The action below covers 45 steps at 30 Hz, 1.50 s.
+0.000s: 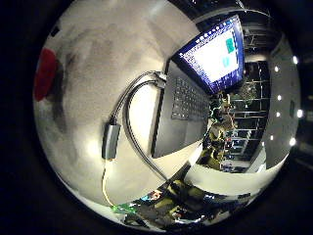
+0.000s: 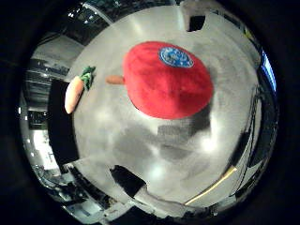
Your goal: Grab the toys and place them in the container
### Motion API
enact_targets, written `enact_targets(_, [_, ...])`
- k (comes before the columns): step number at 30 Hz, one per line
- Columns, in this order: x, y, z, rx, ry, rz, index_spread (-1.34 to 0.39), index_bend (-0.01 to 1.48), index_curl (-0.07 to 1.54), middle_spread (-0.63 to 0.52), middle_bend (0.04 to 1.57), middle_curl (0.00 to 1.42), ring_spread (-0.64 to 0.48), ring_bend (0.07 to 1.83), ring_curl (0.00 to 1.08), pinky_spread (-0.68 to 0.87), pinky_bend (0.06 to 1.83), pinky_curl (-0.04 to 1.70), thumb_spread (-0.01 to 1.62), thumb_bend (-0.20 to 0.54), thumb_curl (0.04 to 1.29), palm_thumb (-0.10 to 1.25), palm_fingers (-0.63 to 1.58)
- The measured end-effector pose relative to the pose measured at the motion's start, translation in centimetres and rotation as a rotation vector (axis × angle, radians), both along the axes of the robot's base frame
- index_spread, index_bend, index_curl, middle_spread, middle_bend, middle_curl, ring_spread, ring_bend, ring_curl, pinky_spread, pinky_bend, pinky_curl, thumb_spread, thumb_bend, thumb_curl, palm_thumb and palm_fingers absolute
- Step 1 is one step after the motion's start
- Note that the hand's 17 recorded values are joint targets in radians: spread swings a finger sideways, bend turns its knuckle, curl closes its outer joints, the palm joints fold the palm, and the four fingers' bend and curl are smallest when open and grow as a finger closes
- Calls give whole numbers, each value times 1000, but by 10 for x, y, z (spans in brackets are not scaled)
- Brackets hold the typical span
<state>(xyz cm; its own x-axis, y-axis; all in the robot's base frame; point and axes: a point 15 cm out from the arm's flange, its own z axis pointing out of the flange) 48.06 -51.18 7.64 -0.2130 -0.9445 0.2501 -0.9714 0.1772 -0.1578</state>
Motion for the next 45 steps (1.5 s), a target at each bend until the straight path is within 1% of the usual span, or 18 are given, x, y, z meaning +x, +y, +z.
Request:
enact_targets(10, [17, 13, -11, -6, -8, 28, -392, 435, 399, 84, 188, 263, 193, 172, 167, 428, 209, 295, 877, -31, 297, 200, 289])
enact_targets(12, [19, 15, -11, -7, -8, 32, -398, 542, 426, 64, 185, 265, 191, 169, 156, 426, 178, 279, 888, -25, 298, 220, 345])
enact_targets(14, [21, 16, -10, -9, -9, 36, -397, 668, 462, 34, 249, 288, 179, 156, 135, 428, 154, 248, 914, -15, 300, 274, 419])
enact_targets(17, [22, 15, -4, -19, -9, 43, -400, 838, 512, -34, 367, 324, 136, 168, 121, 423, 133, 196, 973, 25, 323, 468, 504])
enact_targets(18, [22, 14, -1, -26, -9, 48, -408, 926, 541, -61, 430, 342, 116, 160, 113, 423, 102, 175, 984, 124, 361, 661, 583])
enact_targets(19, [22, 14, 0, -29, -7, 51, -410, 946, 538, -81, 451, 347, 105, 163, 109, 422, 111, 162, 983, 123, 365, 694, 577])
enact_targets(20, [22, 13, 2, -35, -5, 54, -416, 974, 546, -123, 516, 365, 53, 204, 113, 413, 95, 137, 963, 171, 395, 811, 667])
enact_targets(21, [23, 12, 7, -42, -7, 58, -412, 951, 549, -197, 613, 400, -53, 340, 148, 394, 103, 96, 938, 161, 410, 882, 773])
enact_targets(23, [24, 10, 21, -57, -10, 62, -411, 882, 533, -241, 698, 433, -134, 481, 191, 337, 125, 71, 933, 146, 414, 907, 902])
enact_targets(24, [24, 10, 31, -64, -10, 63, -414, 745, 490, -254, 734, 442, -177, 620, 226, 221, 292, 98, 945, 141, 413, 909, 1160])
enact_targets(25, [23, 10, 34, -65, -4, 62, -418, 712, 481, -264, 742, 442, -199, 640, 216, 179, 304, 80, 949, 137, 413, 914, 1165])
enact_targets(26, [19, 11, 36, -61, 12, 62, -425, 589, 471, -284, 758, 471, -268, 815, 315, -89, 584, 166, 977, 115, 404, 935, 1252])
enact_targets(27, [14, 12, 38, -54, 31, 60, -428, 556, 465, -289, 758, 478, -281, 852, 342, -177, 696, 206, 989, 107, 402, 943, 1266])
enact_targets(29, [4, 15, 44, -38, 68, 52, -435, 546, 466, -297, 754, 483, -287, 886, 363, -233, 793, 242, 1016, 104, 402, 951, 1265])
enact_targets(32, [-8, 18, 77, -35, 93, 35, -446, 573, 504, -298, 789, 527, -299, 988, 430, -398, 978, 328, 1081, 76, 402, 980, 1166])
enact_targets(37, [-19, 35, 168, -63, 75, 19, -445, 592, 574, -283, 844, 593, -301, 1036, 485, -471, 1059, 382, 1120, 21, 421, 1010, 1090])
enact_targets(42, [-42, 103, 243, -17, 118, 33, -445, 583, 616, -278, 855, 622, -303, 1038, 505, -484, 1073, 404, 1122, -11, 437, 1025, 1070])
enact_targets(45, [-40, 169, 280, 42, 101, 83, -449, 567, 641, -279, 844, 639, -304, 1036, 517, -486, 1081, 417, 1117, -15, 447, 1019, 1060])
